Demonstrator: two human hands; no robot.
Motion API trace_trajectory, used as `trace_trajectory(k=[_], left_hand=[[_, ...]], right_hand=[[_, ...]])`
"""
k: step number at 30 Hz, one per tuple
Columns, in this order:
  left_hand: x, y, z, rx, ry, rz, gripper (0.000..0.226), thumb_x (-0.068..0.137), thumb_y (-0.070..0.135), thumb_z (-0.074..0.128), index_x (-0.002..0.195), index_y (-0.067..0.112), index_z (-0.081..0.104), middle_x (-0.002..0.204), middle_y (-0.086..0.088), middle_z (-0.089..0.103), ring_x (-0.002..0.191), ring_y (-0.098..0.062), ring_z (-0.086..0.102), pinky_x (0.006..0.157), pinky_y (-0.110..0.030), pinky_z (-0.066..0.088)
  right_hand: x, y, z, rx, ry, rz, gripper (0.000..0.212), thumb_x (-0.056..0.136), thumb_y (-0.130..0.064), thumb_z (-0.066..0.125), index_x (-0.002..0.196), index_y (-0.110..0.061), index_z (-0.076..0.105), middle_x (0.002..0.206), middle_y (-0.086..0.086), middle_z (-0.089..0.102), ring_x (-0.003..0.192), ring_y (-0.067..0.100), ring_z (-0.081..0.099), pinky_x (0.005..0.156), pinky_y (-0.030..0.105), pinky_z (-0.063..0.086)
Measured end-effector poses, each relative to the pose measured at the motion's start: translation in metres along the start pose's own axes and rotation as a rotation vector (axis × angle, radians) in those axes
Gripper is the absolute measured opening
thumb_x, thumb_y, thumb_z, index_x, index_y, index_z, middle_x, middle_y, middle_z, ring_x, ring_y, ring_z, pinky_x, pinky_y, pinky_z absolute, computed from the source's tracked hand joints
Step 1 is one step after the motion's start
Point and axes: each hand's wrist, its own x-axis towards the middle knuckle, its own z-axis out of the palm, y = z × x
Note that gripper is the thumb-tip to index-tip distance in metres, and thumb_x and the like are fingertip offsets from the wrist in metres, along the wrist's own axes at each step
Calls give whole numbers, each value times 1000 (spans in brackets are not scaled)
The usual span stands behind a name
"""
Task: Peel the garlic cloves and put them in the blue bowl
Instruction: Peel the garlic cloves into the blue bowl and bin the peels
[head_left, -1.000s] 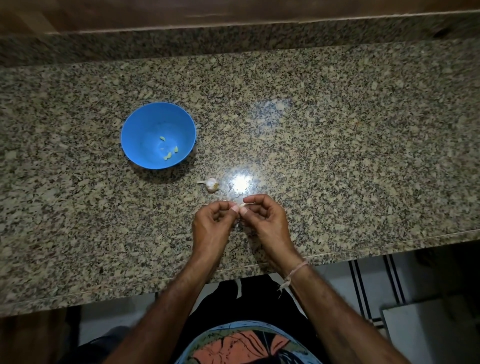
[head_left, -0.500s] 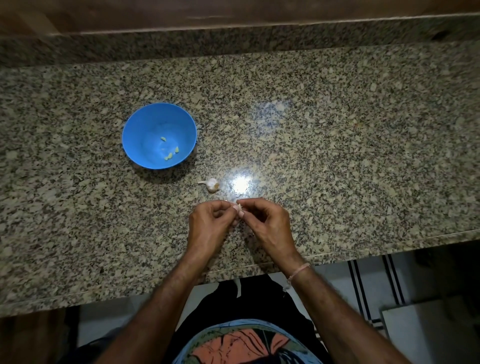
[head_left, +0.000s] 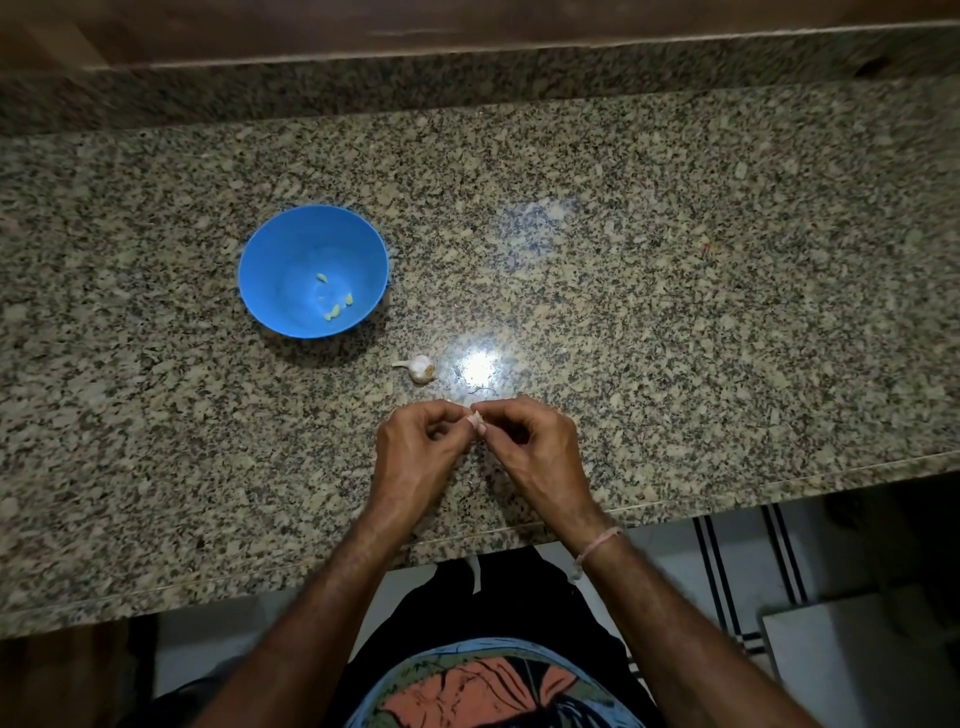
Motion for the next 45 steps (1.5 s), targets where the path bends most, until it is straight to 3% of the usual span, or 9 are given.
trace_trajectory(k=[5,9,14,18,21,24,29,39,45], left_hand=[[0,-1,1,14,-1,13,7,91,27,78,95,22,81,79,8,77,77,-8,74,70,-28,63],[0,-3,5,69,38,-23,6,91,28,76,87,23,77,74,5,72,70,-8,67,59,-14,50],[-1,-4,7,79,72,-42,4,92,18,73,89,20,71,74,5,67,67,-8,60,55,-11,44],[-1,-7,7,67,70,-33,12,98,18,64,91,22,73,82,5,72,77,-11,67,61,-18,48],[-2,-6,9,67,59,-32,13,100,20,63,91,20,72,79,4,70,71,-8,62,56,-9,41],[-4,-7,12,46,31,-33,20,104,26,61,87,17,67,76,-3,68,64,-8,55,53,-13,40],[-8,-5,13,-139,-17,-26,7,102,25,67,99,19,70,88,0,75,82,-11,73,69,-22,58],[-7,0,7,-383,-61,-117,11,95,7,73,105,6,77,91,-10,81,87,-26,79,79,-31,63],[-13,-1,4,-335,-64,-43,15,94,7,75,108,5,78,93,-5,81,88,-21,79,80,-29,63]], right_hand=[[-1,0,-1,3,-20,10,20,96,-13,76,116,-14,79,104,-3,77,97,8,73,85,31,63],[-2,-2,-2,17,-57,29,27,97,-8,73,123,-16,75,98,-4,76,90,9,73,81,26,63],[-3,-4,0,234,-51,182,25,96,-8,73,117,-20,75,101,6,72,98,22,70,88,37,63],[-3,-6,-3,391,-43,309,19,92,-6,76,110,-11,72,105,18,71,92,17,71,84,33,63],[-1,-8,-5,500,-39,400,20,92,-6,77,109,-1,67,98,15,72,86,18,72,80,28,62],[-1,-6,-5,559,-29,433,23,91,-5,77,107,6,64,98,16,74,85,20,72,79,29,62],[-4,-9,-6,540,-10,409,19,91,-5,78,103,6,68,104,17,77,93,22,75,79,29,62],[-6,-10,-5,629,10,410,18,94,-3,73,111,2,72,106,18,78,97,31,76,87,37,64],[-8,-6,-3,623,30,425,18,95,-6,73,111,0,71,107,17,78,102,35,75,93,45,61]])
